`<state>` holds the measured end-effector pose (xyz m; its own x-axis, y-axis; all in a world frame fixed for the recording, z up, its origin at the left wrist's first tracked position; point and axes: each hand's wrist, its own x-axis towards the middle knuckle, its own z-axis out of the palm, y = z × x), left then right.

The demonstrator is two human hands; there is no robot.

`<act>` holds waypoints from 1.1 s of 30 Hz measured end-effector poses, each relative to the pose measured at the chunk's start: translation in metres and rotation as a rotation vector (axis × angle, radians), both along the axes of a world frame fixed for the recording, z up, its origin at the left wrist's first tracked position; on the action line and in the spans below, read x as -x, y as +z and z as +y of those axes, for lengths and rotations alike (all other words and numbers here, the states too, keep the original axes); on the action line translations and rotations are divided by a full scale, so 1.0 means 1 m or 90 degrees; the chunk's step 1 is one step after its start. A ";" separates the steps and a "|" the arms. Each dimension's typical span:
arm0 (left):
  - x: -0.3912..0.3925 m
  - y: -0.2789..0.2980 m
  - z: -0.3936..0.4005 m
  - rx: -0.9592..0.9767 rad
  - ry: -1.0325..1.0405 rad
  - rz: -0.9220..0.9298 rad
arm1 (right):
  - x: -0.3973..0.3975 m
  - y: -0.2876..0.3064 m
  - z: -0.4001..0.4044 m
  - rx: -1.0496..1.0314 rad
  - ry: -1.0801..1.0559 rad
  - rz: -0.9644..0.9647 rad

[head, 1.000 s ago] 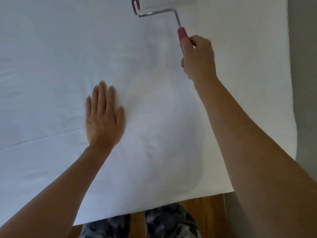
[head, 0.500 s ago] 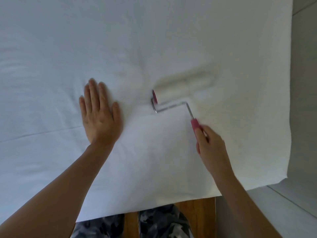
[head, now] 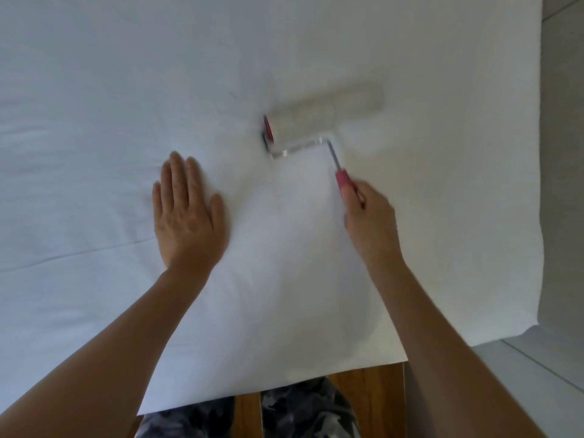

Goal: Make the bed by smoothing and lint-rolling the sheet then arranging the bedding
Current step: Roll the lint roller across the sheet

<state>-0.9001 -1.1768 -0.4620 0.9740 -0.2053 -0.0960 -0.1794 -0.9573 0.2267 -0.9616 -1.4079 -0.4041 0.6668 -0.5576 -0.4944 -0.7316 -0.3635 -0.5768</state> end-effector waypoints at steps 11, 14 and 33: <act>-0.005 0.001 0.016 0.002 -0.065 0.006 | -0.103 0.003 -0.006 0.024 0.033 -0.018; -0.005 0.001 0.016 0.009 -0.068 0.006 | -0.024 0.014 0.005 0.024 0.013 0.015; -0.018 0.001 0.049 0.003 0.028 0.011 | -0.004 0.037 0.070 0.023 0.060 0.078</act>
<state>-0.8817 -1.1282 -0.4611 0.9802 -0.1630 -0.1127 -0.1334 -0.9632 0.2335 -0.9578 -1.3377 -0.3672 0.6535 -0.5140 -0.5557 -0.7569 -0.4528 -0.4712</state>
